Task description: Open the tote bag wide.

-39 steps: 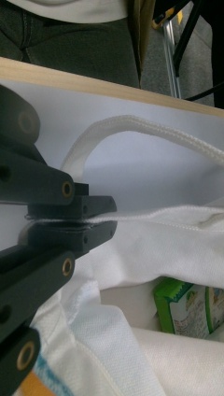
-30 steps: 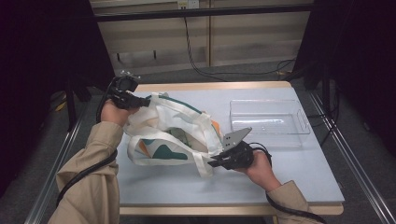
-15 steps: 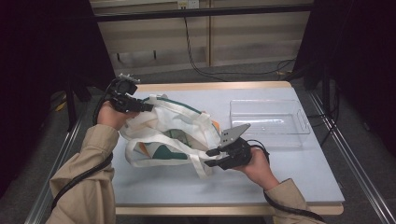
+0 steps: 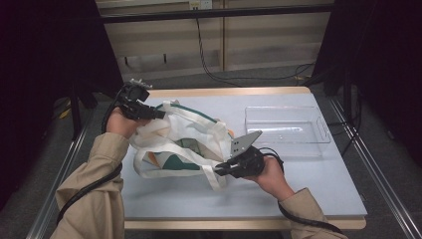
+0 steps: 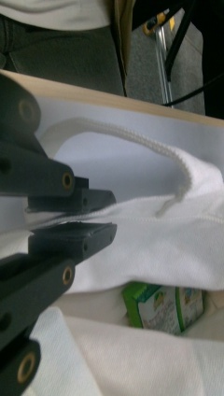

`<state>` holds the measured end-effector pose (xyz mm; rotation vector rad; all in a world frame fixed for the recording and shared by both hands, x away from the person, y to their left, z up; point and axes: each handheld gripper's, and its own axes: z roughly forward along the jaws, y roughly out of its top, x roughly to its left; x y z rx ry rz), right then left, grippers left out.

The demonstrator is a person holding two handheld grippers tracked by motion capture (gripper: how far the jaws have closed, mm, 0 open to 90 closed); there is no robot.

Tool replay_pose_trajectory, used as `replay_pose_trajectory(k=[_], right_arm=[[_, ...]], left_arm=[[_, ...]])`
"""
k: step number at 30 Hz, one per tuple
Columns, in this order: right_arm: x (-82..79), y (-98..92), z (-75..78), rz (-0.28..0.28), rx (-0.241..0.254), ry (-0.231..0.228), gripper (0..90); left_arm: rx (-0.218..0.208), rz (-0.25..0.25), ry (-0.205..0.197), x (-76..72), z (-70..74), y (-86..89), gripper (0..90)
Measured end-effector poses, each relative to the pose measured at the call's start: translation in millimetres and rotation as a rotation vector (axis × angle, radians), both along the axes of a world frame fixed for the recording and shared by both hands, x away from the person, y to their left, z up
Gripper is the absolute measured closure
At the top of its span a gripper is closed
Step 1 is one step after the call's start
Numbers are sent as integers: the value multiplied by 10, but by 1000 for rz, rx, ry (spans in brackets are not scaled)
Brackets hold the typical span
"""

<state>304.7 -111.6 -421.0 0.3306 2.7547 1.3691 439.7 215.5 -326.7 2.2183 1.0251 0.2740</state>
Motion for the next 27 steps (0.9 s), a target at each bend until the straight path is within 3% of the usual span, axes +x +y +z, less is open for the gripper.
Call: replay_pose_trajectory(k=[2, 11, 12, 15, 16, 18, 20, 21, 22, 26, 27], right_arm=[[-7, 6, -10, 8, -6, 4, 851], [-20, 11, -67, 12, -2, 13, 865], [-21, 13, -73, 16, -4, 7, 866], [-30, 10, -90, 18, -5, 14, 868], [-31, 9, -95, 19, -3, 15, 868], [-33, 7, -104, 21, -1, 13, 869], [-36, 7, -113, 25, -1, 13, 871], [-39, 8, -116, 26, -2, 13, 872], [-42, 10, -122, 27, -4, 11, 873], [-63, 26, -164, 37, -17, 11, 873], [-65, 26, -174, 39, -18, 10, 874]], left_arm=[[-3, 20, -3, 8, -8, 14, 849], [11, 67, 6, 65, -64, -25, 866], [28, 65, 9, 82, -73, -30, 867], [22, 83, 7, 99, -89, -35, 868], [-1, 114, -1, 98, -104, -55, 868], [20, 98, 5, 113, -108, -40, 868], [23, 103, 6, 124, -116, -44, 868], [2, 130, 0, 122, -133, -66, 868], [24, 116, -4, 135, -131, -52, 868], [5, 140, -2, 155, -171, -69, 868], [23, 125, 4, 164, -173, -58, 868]])
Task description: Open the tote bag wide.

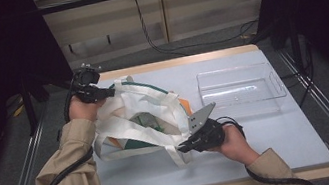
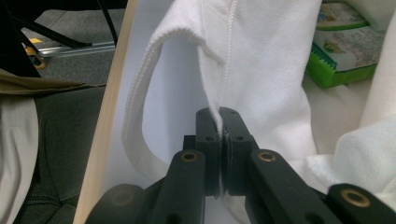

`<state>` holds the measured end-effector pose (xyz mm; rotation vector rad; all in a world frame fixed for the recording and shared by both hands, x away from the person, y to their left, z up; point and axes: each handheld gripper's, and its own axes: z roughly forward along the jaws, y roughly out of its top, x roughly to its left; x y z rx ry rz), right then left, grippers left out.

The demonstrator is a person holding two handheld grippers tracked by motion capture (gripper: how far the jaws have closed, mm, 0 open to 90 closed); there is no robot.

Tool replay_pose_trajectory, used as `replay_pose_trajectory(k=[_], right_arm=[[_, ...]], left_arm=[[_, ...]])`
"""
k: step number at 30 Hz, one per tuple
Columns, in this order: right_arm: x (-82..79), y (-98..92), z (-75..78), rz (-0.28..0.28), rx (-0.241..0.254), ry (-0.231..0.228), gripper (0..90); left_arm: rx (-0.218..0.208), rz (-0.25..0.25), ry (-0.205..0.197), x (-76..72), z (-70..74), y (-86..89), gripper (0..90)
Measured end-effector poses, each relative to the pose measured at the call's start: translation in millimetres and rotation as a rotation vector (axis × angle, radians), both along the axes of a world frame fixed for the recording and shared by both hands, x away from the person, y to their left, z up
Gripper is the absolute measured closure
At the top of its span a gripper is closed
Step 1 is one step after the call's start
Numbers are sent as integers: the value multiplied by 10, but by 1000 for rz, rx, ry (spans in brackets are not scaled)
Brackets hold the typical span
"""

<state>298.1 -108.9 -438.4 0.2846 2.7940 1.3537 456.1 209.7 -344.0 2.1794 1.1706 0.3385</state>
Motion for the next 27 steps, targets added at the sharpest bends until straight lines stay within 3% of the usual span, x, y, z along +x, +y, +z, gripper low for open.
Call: replay_pose_trajectory(k=[7, 14, 24, 26, 27], right_arm=[[-9, -19, -50, -2, 6, 12, 874], [-15, -23, -108, -1, 2, 18, 875], [-23, -18, -149, -1, -5, 15, 874], [-20, -21, -158, -1, -4, 19, 874], [-19, -22, -162, -3, -4, 20, 874]], left_arm=[[-5, 13, 2, 43, -50, -13, 868], [21, 1, 6, 82, -84, -20, 868], [-2, 24, 24, 116, -174, -29, 868], [17, 10, 27, 123, -179, -16, 868], [4, 22, 13, 127, -191, -25, 868]])
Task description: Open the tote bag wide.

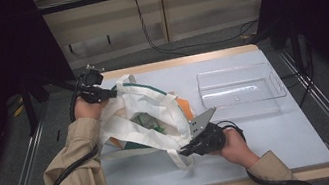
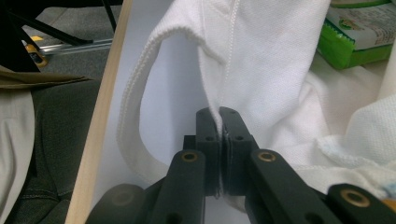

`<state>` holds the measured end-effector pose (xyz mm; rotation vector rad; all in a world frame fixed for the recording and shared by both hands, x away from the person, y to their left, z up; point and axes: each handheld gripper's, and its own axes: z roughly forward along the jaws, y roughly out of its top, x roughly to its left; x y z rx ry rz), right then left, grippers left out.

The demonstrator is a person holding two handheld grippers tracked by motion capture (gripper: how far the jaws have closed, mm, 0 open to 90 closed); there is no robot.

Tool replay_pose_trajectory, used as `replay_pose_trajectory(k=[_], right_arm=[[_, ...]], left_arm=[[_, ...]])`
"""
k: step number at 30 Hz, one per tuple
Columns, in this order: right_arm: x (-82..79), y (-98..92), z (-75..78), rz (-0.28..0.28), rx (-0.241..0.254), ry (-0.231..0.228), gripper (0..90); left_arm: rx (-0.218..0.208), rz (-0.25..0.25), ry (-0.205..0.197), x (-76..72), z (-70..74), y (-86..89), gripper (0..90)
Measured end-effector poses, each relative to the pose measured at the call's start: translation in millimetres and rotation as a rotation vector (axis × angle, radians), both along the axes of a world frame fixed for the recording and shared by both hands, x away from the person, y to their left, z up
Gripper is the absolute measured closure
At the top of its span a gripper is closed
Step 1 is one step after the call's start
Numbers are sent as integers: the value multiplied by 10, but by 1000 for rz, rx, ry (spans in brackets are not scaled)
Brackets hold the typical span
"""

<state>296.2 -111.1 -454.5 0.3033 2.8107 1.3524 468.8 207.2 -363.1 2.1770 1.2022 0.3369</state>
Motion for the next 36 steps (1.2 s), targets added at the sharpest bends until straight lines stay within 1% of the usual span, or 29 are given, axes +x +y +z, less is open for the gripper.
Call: replay_pose_trajectory(k=[1, 2, 3, 5, 6, 7, 8, 12, 13, 14, 15, 17, 18, 19, 21, 22, 23, 24, 26, 27, 28, 29, 30, 31, 32, 34, 36], right_arm=[[1, 0, -1, 0, 0, 1, 874], [-2, 1, -3, -2, 0, 2, 874], [-1, 3, -5, -2, 1, 1, 874], [-6, 8, -11, -4, -1, 2, 874], [-6, 9, -13, -4, -3, 1, 874], [-4, 11, -16, -3, -5, 0, 874], [-4, 13, -20, -3, -6, 2, 874], [6, 18, -45, -5, -4, 11, 872], [7, 19, -51, -5, -4, 14, 872], [8, 21, -58, -3, -5, 13, 872], [9, 22, -62, -5, -8, 14, 872], [13, 23, -64, -7, -6, 17, 872], [13, 22, -65, -8, -6, 17, 872], [13, 22, -68, -8, -6, 19, 871], [18, 25, -78, -9, -8, 18, 871], [19, 27, -82, -12, -11, 20, 871], [19, 29, -86, -12, -15, 22, 871], [18, 30, -88, -13, -18, 24, 870], [19, 34, -92, -13, -20, 23, 870], [18, 36, -94, -14, -21, 20, 870], [19, 36, -96, -14, -21, 19, 870], [20, 36, -97, -15, -21, 20, 870], [21, 37, -99, -15, -22, 23, 870], [20, 37, -99, -15, -23, 25, 870], [20, 39, -101, -15, -25, 23, 869], [23, 41, -106, -12, -24, 21, 869], [24, 44, -114, -16, -28, 24, 869]], left_arm=[[10, -4, 10, 0, 0, 6, 868], [-5, 5, 2, 3, -16, -1, 868], [3, 2, 6, 7, -20, 4, 868], [-8, 16, 3, 13, -50, -6, 868], [-7, 20, 10, 12, -59, -6, 868], [-2, 12, 12, 18, -69, 2, 868], [-10, 16, 14, 21, -84, 1, 868], [-14, 18, 18, 31, -125, 12, 868], [-6, 14, 21, 33, -133, 18, 868], [-18, 20, 21, 36, -146, 16, 868], [-16, 23, 20, 36, -154, 16, 868], [-2, 5, 27, 43, -160, 33, 868], [-18, 23, 19, 39, -175, 18, 868], [-15, 23, 24, 39, -178, 19, 868], [3, 4, 26, 44, -190, 37, 868], [-4, 9, 26, 43, -202, 34, 869], [0, 8, 24, 44, -210, 39, 868], [-1, 5, 32, 43, -215, 47, 868], [0, 7, 31, 41, -227, 51, 868], [-1, 6, 36, 41, -231, 56, 868], [-12, 17, 28, 44, -257, 56, 868], [6, 7, 34, 45, -260, 67, 869], [-1, 14, 31, 45, -271, 61, 869], [0, 5, 41, 46, -275, 69, 869], [5, 6, 39, 44, -281, 66, 870], [-3, 12, 35, 46, -294, 58, 871], [2, 5, 36, 47, -294, 64, 871]])
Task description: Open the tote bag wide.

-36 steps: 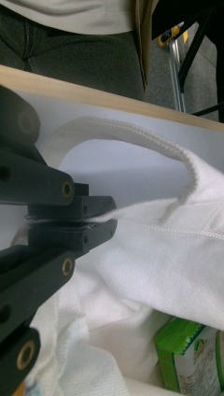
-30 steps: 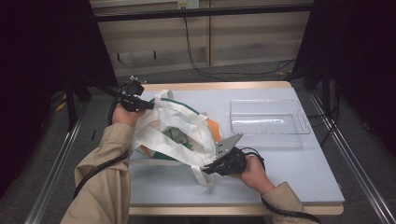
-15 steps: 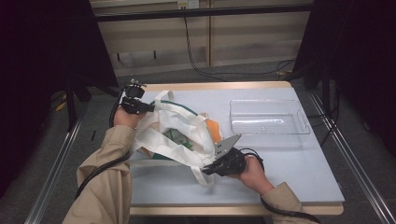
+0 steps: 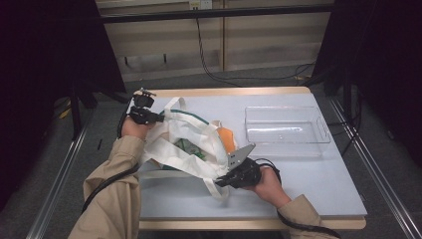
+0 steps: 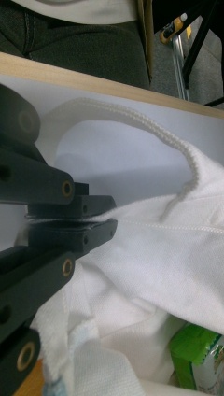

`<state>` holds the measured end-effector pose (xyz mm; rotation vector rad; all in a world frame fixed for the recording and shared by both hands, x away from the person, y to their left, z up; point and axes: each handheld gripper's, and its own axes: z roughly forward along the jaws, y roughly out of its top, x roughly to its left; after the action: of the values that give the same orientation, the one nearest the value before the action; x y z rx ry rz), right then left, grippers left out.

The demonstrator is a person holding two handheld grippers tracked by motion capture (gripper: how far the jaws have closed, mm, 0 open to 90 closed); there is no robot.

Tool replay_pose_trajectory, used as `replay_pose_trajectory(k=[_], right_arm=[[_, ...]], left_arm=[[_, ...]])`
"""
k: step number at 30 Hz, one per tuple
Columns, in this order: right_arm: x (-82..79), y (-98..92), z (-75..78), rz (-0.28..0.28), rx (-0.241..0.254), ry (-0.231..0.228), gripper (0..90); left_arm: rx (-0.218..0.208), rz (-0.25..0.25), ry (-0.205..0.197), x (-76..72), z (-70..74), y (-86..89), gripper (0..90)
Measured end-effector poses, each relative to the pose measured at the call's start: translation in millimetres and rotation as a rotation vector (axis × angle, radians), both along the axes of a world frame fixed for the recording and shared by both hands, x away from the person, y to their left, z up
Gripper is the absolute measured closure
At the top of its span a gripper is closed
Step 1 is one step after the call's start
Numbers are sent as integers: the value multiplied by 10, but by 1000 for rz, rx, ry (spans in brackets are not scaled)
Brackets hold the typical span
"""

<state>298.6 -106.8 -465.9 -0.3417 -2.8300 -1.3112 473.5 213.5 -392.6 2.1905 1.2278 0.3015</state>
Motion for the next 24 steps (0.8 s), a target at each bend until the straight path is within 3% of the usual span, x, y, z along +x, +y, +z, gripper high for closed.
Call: replay_pose_trajectory(k=[9, 11, 13, 15, 16, 24], right_arm=[[8, 5, -6, -4, 2, 17, 840], [13, 8, 2, -8, 7, 27, 821], [10, 5, 15, -13, 5, 35, 800], [9, 2, 33, -17, 9, 26, 773], [9, 4, 42, -18, 3, 26, 767], [30, -10, 102, -36, 17, 39, 691]], left_arm=[[-20, -13, -2, -27, 27, 29, 852], [-54, 13, -17, -59, 39, 25, 829], [-31, -16, 1, -74, 69, 58, 798], [-46, 3, -11, -97, 72, 57, 775], [-21, -19, -9, -99, 87, 82, 765], [-22, -31, -11, -152, 112, 123, 663]])
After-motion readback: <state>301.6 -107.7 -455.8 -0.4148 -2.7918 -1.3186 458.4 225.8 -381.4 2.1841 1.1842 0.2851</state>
